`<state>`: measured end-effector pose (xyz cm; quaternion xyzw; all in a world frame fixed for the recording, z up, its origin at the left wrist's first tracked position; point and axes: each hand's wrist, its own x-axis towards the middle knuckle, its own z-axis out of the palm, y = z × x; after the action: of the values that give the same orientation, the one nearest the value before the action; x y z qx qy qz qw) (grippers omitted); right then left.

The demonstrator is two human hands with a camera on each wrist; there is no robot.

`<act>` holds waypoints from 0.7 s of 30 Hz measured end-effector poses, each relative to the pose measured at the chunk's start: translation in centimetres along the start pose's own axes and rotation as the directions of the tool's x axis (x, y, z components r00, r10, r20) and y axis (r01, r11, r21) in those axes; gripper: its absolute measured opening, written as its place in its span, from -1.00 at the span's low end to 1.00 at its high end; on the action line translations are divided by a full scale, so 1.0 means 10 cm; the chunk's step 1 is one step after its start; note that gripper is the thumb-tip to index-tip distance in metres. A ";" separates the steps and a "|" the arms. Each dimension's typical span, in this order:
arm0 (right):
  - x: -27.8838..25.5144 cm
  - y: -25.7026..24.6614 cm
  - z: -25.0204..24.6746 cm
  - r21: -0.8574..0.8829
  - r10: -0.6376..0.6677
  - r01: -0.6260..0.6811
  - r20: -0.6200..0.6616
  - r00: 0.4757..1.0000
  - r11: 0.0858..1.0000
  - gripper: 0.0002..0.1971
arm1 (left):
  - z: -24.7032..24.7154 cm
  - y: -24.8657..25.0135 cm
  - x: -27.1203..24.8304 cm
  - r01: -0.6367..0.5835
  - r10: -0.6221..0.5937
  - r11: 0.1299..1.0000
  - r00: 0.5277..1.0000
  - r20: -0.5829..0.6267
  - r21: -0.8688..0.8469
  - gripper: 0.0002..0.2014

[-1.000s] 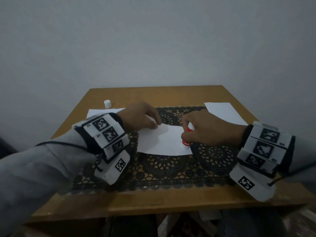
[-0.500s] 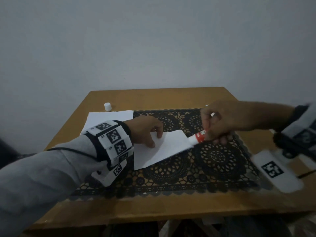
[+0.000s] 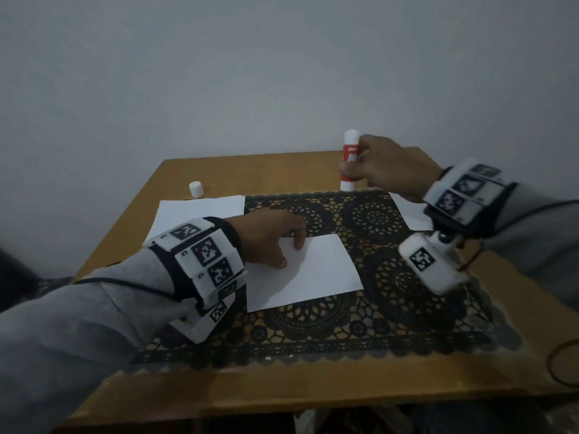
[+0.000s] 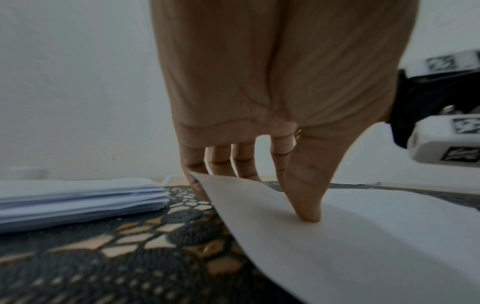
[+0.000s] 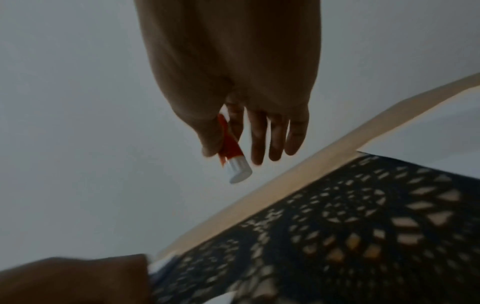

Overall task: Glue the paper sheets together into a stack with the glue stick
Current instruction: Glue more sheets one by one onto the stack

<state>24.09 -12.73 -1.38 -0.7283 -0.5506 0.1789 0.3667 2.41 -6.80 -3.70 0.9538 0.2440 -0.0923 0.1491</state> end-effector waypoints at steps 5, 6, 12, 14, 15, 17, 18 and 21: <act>0.39 0.24 0.16 -0.210 0.023 -0.061 -0.177 0.984 0.976 -0.63 | 0.03 -0.02 0.02 0.005 -0.005 1.000 1.000 0.005 -0.013 -0.65; 0.45 0.27 0.20 -0.234 0.043 -0.085 -0.178 0.983 0.968 -0.62 | 0.03 -0.03 0.02 0.004 -0.004 1.000 1.000 0.006 -0.021 -0.65; 0.64 0.35 0.30 -0.307 0.044 -0.094 -0.166 0.985 0.947 -0.58 | 0.04 -0.05 0.04 -0.002 0.002 0.999 1.000 0.017 -0.037 -0.63; 0.69 0.34 0.30 -0.344 0.050 -0.104 -0.160 0.986 0.933 -0.60 | 0.04 -0.05 0.04 -0.005 0.006 0.999 1.000 0.013 -0.039 -0.63; 0.71 0.34 0.30 -0.353 0.054 -0.109 -0.161 0.986 0.929 -0.60 | 0.04 -0.04 0.04 -0.006 0.007 0.999 1.000 0.013 -0.038 -0.63; 0.73 0.34 0.32 -0.349 0.069 -0.124 -0.167 0.984 0.929 -0.60 | 0.04 -0.04 0.04 -0.004 0.005 0.999 1.000 0.016 -0.042 -0.62; 0.74 0.33 0.33 -0.346 0.077 -0.132 -0.169 0.983 0.929 -0.59 | 0.04 -0.04 0.04 -0.003 0.003 0.999 1.000 0.018 -0.047 -0.61; 0.74 0.32 0.33 -0.342 0.101 -0.152 -0.162 0.982 0.927 -0.56 | 0.03 -0.05 0.04 -0.002 0.004 0.998 1.000 0.023 -0.069 -0.58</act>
<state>26.47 -5.13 -4.92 -0.8271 -0.4981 0.0487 0.2558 2.48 -6.34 -4.22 0.9474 0.2437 -0.0944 0.1847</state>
